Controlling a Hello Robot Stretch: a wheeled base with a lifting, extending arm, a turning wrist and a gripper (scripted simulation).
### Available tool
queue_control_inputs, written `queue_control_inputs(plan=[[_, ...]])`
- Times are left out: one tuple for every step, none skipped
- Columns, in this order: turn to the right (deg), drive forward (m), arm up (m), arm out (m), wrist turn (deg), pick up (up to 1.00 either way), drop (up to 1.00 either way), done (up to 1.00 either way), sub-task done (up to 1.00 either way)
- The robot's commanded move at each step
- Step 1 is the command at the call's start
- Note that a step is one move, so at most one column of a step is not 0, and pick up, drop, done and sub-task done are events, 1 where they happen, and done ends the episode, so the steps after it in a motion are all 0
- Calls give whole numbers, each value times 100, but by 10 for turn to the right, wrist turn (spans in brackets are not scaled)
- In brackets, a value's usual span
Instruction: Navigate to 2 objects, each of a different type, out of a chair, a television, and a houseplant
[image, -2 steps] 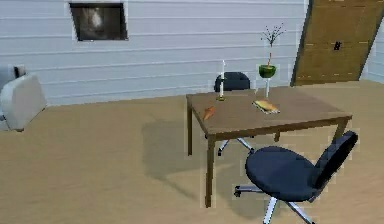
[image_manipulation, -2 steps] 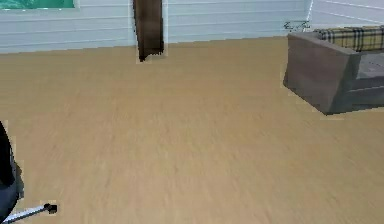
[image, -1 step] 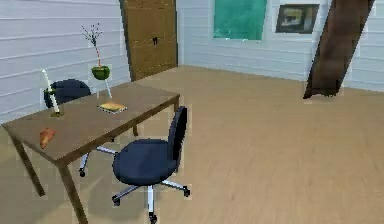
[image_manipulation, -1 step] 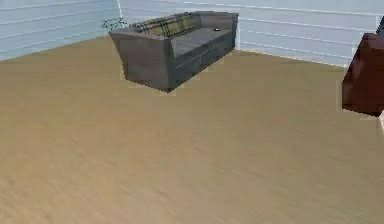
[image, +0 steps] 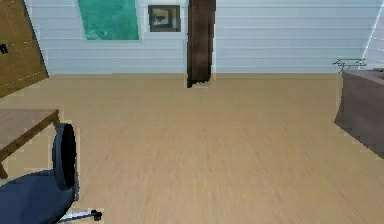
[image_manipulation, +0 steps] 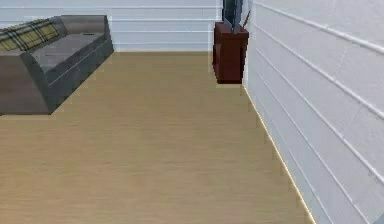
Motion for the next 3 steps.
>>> queue_control_inputs(plan=[[0,35,0,0,0,0,0,0,0],[-450,0,0,0,0,0,0,0,0],[-120,0,0,0,0,0,0,0,0]])
